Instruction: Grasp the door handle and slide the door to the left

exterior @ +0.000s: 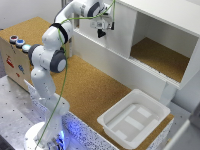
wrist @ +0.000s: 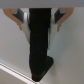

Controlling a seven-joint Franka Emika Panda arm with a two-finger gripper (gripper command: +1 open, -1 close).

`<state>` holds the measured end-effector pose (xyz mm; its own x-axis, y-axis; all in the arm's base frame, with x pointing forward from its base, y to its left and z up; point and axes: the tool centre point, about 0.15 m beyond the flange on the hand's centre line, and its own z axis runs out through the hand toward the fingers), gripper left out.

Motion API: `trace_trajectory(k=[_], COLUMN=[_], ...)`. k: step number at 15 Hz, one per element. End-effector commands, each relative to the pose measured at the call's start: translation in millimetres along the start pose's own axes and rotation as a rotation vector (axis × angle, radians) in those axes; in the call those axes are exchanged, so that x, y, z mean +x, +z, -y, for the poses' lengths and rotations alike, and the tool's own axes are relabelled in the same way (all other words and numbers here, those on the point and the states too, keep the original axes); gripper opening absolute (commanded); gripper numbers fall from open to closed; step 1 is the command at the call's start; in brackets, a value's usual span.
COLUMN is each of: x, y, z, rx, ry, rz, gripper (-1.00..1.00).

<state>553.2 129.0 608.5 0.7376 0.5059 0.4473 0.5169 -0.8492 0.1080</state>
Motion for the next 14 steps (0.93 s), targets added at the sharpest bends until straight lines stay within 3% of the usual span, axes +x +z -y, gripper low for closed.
trace_trajectory(k=[1, 3, 4, 10, 12, 14], x=[9.8, 9.4, 8.0, -34.5, -48.0, -59.7], y=[16.4, 12.6, 9.8, -8.4, -14.1, -16.2], z=[24.3, 30.6, 31.1, 5.2, 1.3, -2.6], rx=[0.033, 0.028, 0.007, -0.102, -0.102, -0.057], ry=[-0.126, -0.134, -0.122, 0.052, 0.084, 0.112], rz=[-0.041, -0.035, -0.027, -0.032, -0.021, -0.014], gripper=[-1.0, -1.0, 1.0, 1.0, 1.0, 1.0])
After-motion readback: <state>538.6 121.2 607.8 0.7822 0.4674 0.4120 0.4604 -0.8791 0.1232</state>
